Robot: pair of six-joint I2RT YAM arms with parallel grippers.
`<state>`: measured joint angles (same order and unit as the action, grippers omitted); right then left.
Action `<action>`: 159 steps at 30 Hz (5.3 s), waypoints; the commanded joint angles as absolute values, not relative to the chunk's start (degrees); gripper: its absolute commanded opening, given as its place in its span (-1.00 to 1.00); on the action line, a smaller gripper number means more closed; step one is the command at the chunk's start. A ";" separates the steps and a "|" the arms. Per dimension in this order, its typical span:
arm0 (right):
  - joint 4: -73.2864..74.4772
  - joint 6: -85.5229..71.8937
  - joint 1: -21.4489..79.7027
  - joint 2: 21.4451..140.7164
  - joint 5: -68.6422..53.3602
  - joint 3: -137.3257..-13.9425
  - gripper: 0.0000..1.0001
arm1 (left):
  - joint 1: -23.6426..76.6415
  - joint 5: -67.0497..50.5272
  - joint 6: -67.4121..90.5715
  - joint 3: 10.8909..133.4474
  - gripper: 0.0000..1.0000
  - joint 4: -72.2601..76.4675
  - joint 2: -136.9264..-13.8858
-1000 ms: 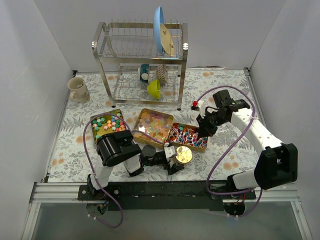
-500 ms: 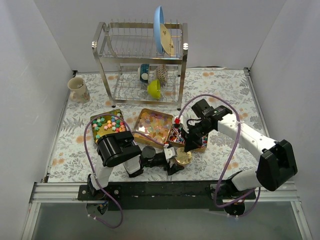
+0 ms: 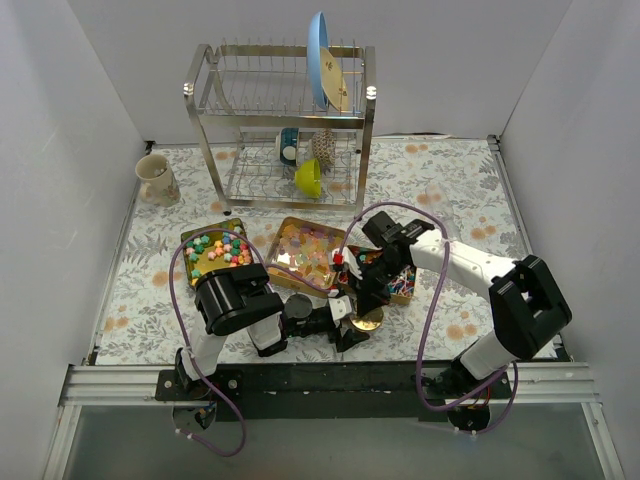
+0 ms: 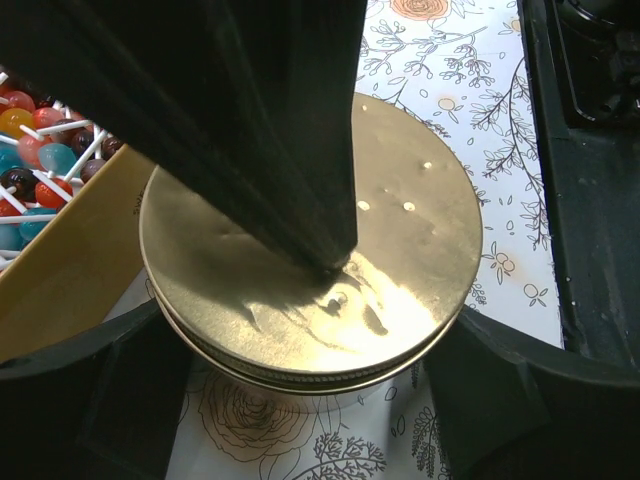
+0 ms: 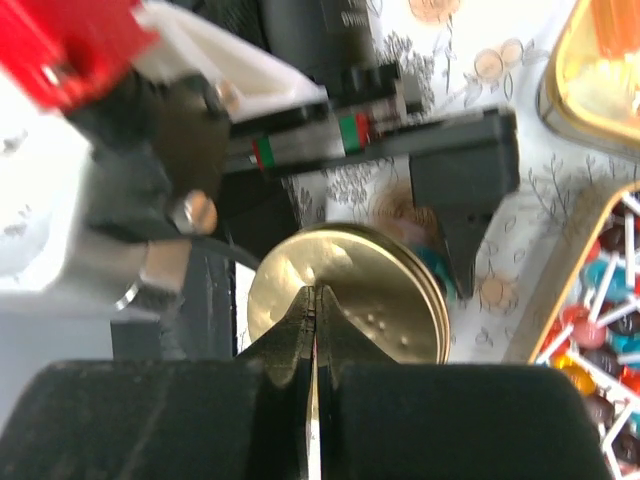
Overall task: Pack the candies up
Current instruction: Screw the bottle lid onto the packing bottle.
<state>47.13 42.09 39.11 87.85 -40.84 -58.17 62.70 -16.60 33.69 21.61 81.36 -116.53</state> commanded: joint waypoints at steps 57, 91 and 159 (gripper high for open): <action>34.37 42.01 28.83 97.03 -14.15 -53.52 -0.97 | 63.37 -15.47 31.99 17.05 -1.00 100.46 -121.20; 45.79 49.31 34.98 78.14 -9.23 -33.58 -0.97 | 61.44 -12.92 33.05 18.28 -1.00 95.71 -120.93; 54.05 79.69 37.79 82.35 -33.75 -61.00 0.96 | 60.38 -13.80 32.60 16.96 -1.00 94.31 -120.23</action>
